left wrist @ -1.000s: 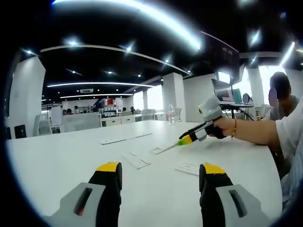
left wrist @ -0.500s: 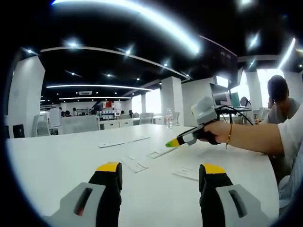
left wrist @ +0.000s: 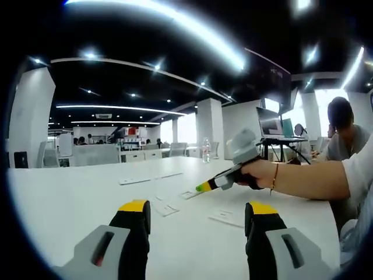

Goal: Locate the socket holder cover, grip the socket holder cover, clip it into the socket holder slot.

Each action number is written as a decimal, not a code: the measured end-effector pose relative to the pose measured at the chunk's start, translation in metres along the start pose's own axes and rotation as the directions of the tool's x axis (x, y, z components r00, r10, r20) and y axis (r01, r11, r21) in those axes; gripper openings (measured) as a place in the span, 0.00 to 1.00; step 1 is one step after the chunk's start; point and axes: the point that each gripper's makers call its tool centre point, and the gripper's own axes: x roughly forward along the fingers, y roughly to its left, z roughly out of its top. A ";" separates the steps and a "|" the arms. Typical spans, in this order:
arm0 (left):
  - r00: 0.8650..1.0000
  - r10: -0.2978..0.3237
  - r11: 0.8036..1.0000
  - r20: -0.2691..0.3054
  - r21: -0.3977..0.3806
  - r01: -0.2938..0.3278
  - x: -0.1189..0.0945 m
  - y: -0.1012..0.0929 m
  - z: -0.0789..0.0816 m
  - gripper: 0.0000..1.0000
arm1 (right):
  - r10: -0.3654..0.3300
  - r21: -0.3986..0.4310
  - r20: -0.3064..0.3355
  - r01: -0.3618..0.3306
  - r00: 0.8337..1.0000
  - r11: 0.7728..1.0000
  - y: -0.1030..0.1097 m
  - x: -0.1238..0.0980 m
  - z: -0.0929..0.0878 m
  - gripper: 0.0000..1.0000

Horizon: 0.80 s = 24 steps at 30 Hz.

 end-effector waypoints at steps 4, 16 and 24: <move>1.000 0.001 1.000 0.001 -0.001 -0.001 0.000 0.000 0.000 0.66 | 0.008 -0.003 0.004 -0.008 1.000 1.000 -0.001 0.001 0.000 0.54; 1.000 0.005 1.000 -0.006 0.000 -0.005 0.002 -0.001 -0.002 0.66 | 0.011 0.016 0.008 -0.011 1.000 1.000 -0.004 0.000 -0.002 0.55; 1.000 0.005 1.000 -0.011 0.001 -0.005 0.004 -0.001 -0.003 0.65 | 0.010 0.023 0.015 -0.010 1.000 1.000 -0.006 0.002 -0.001 0.55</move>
